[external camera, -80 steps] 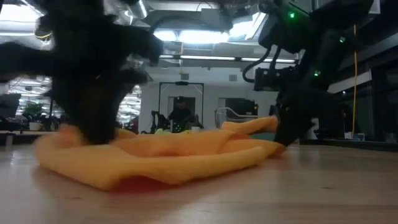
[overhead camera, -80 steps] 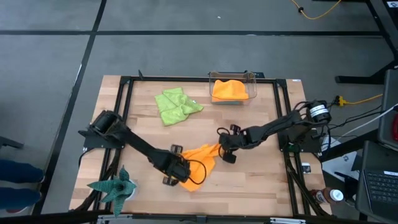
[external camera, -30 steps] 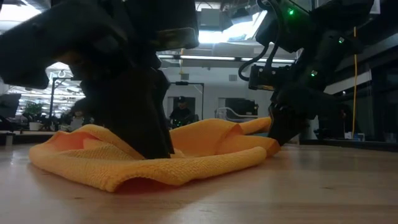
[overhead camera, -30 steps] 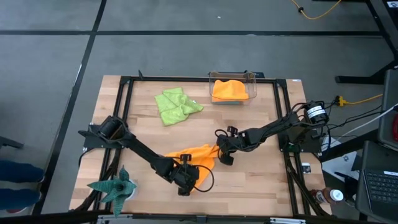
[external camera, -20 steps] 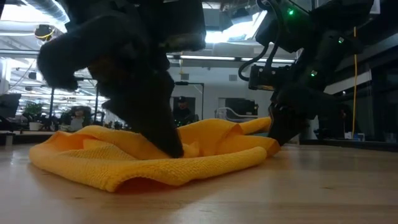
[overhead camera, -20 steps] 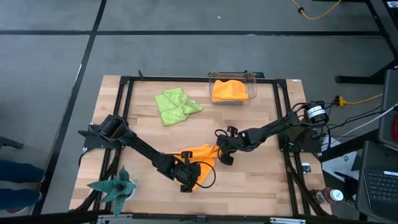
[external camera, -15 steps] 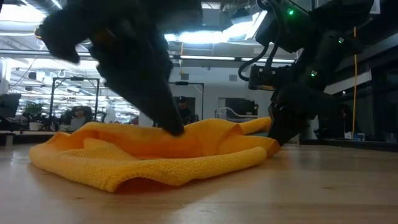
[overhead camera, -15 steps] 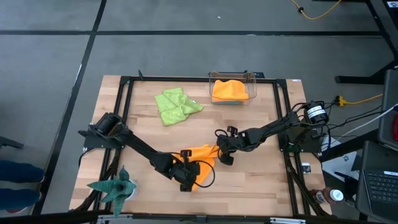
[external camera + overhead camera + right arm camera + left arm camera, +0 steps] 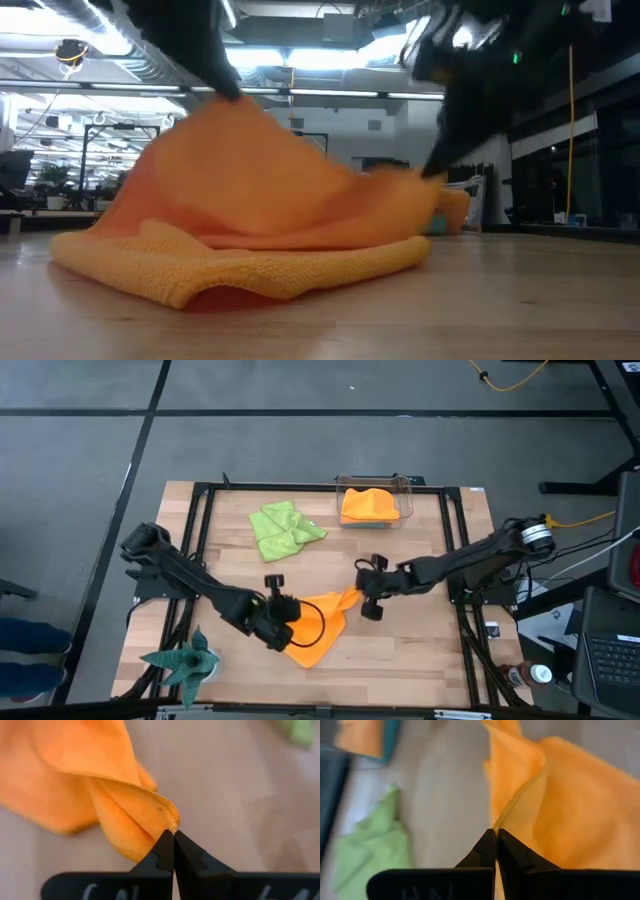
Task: Fold microfiber towels
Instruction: Fold the yellow microfiber cloth
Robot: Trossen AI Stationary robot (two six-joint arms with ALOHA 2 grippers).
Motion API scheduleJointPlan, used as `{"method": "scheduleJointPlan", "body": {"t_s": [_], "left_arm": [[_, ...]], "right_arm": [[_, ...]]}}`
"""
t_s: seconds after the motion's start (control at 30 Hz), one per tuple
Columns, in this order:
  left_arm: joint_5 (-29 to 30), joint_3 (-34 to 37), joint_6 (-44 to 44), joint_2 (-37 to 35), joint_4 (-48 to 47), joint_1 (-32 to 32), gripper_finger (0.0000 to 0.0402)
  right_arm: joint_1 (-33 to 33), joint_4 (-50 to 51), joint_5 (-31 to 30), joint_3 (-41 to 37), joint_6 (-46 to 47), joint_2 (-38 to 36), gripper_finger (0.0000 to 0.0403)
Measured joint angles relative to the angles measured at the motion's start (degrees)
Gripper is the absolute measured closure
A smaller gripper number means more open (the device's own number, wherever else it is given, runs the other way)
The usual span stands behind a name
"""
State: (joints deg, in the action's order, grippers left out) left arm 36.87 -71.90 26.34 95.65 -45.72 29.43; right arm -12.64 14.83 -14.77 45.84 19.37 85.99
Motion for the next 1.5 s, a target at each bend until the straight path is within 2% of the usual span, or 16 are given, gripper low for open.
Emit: {"method": "scheduleJointPlan", "body": {"t_s": [0.13,0.3,0.6,0.7,0.83,0.93,1.1,1.27,1.37,1.5], "left_arm": [[4.22,0.0,0.07,-3.96,-4.77,0.16,0.0401],[12.42,0.0,0.11,-9.18,-9.66,0.59,0.0401],[21.45,-0.1,-1.04,-18.95,-6.11,5.59,0.0401],[25.97,-0.59,-3.99,-21.67,-6.1,6.69,0.0401],[30.96,-1.29,-9.84,-24.34,-6.05,4.75,0.0401],[32.7,-2.77,-16.34,-25.83,-6.1,1.16,0.0402],[31.95,-9.08,-25.19,-26.38,-4.93,-5.15,0.0401],[24.58,-12.43,-28.28,-26.44,-0.09,-5.89,0.0401],[20.02,-11.01,-24.47,-26.14,-0.16,-4.26,0.0401],[14.32,-5.54,-14.2,-23.6,-0.49,-0.39,0.0401]], "right_arm": [[0.0,1.04,-0.41,0.15,-1.29,-7.47,0.04],[0.01,1.0,-1.64,0.17,-4.66,-16.84,0.0401],[-2.09,0.92,-1.65,0.74,-9.37,-31.82,0.0401],[-2.19,0.4,-2.67,3.25,-13.09,-34.41,0.0401],[-1.53,0.5,-10.8,7.62,-21.19,-34.56,0.0402],[0.68,0.35,-13.89,11.23,-26.08,-33.78,0.0402],[4.93,1.62,-14.01,17.31,-28.82,-31.6,0.0402],[5.24,7.84,-12.63,22.07,-26.95,-29.11,0.0402],[3.75,11.63,-9.78,21.45,-23.12,-27.93,0.0403],[0.13,15.87,-5.55,16.61,-14.94,-25.82,0.0403]]}}
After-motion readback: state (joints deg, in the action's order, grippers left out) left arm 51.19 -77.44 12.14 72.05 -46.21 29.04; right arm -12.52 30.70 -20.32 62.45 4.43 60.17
